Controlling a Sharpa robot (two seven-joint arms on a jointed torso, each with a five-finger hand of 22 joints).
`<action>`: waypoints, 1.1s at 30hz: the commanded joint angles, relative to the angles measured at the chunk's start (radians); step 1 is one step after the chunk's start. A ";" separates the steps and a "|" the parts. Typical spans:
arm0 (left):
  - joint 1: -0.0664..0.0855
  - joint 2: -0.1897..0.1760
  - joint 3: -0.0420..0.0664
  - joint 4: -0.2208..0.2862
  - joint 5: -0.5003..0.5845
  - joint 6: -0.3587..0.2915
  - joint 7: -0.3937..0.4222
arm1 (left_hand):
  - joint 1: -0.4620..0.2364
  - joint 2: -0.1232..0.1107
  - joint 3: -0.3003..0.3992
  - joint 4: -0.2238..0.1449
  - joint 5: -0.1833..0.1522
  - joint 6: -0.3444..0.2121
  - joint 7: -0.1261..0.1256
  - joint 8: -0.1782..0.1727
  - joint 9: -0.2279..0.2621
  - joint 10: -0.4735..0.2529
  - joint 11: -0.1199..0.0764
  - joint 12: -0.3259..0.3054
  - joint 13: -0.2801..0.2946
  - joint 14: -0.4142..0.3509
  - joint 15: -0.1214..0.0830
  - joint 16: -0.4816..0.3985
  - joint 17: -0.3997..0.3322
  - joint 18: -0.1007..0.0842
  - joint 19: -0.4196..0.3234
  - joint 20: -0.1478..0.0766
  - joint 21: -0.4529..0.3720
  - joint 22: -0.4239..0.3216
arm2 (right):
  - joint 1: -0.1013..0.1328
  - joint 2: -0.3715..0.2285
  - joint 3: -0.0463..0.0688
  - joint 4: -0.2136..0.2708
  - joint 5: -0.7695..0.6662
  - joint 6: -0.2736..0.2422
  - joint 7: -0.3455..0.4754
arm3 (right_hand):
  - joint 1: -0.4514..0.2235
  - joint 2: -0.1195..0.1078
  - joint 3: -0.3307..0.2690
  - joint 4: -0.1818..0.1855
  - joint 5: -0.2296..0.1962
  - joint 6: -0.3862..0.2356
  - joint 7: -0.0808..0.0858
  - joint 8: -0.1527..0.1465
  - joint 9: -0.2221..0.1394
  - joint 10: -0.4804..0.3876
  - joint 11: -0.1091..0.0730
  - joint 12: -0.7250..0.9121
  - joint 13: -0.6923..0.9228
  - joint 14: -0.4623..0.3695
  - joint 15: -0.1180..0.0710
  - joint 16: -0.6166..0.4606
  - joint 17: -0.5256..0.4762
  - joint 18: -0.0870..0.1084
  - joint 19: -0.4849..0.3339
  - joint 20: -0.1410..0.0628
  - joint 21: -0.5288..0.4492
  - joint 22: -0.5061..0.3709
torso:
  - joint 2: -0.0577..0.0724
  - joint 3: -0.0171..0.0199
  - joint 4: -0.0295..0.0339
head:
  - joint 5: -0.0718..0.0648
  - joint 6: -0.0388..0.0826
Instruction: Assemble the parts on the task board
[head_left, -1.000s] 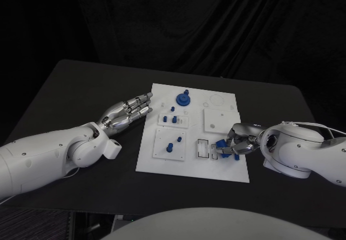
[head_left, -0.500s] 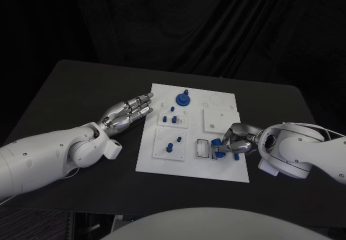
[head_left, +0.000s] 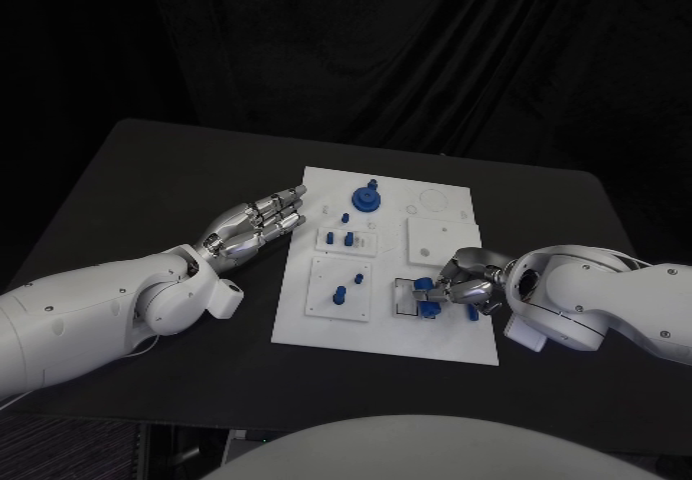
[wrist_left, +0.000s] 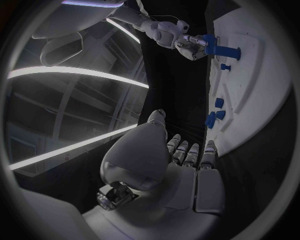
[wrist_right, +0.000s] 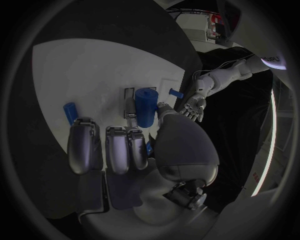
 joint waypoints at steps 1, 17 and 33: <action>-0.003 0.001 0.001 0.002 0.000 0.016 0.021 | 0.002 0.012 0.003 -0.002 0.006 0.007 0.002 0.005 0.001 0.002 0.004 0.001 0.001 0.001 0.008 -0.004 -0.002 0.015 0.000 0.009 -0.001 -0.001 | 0.001 0.005 0.000 -0.004 0.031 -0.019 -0.011 | 0.006 0.012 0.031 -0.032 0.003 -0.007 0.001 -0.006 -0.001 0.104 -0.002 0.003 0.263 0.082 -0.003 0.001 0.145 -0.004 0.036 -0.001 -0.004 0.208 | 0.000 0.0005 -0.0006 | 0.002 0.000; -0.003 0.001 0.001 0.001 0.000 0.019 0.016 | 0.001 0.012 0.003 -0.002 0.005 0.007 0.003 0.005 0.001 0.002 0.005 0.001 0.001 0.001 0.008 -0.004 -0.002 0.015 0.000 0.009 -0.001 -0.001 | 0.001 0.033 0.000 -0.015 0.033 -0.007 -0.030 | -0.047 0.021 0.016 0.007 0.002 -0.020 0.011 -0.014 -0.003 0.104 0.007 0.003 0.263 0.080 0.005 -0.003 0.138 0.002 0.025 0.006 -0.029 0.200 | 0.000 0.0012 -0.0007 | 0.001 0.000; -0.003 0.001 0.001 0.001 0.000 0.024 0.011 | 0.001 0.011 0.003 -0.002 0.004 0.007 0.005 0.006 0.001 0.003 0.007 0.002 0.001 0.001 0.011 -0.004 -0.002 0.015 0.000 0.009 -0.001 0.001 | 0.001 0.038 0.000 -0.013 0.033 -0.011 -0.030 | -0.151 0.021 -0.028 0.031 0.001 -0.026 0.013 -0.015 0.000 0.104 0.009 0.003 0.263 0.079 0.007 -0.003 0.136 0.004 0.019 0.009 -0.037 0.197 | 0.000 0.0013 -0.0013 | 0.007 0.000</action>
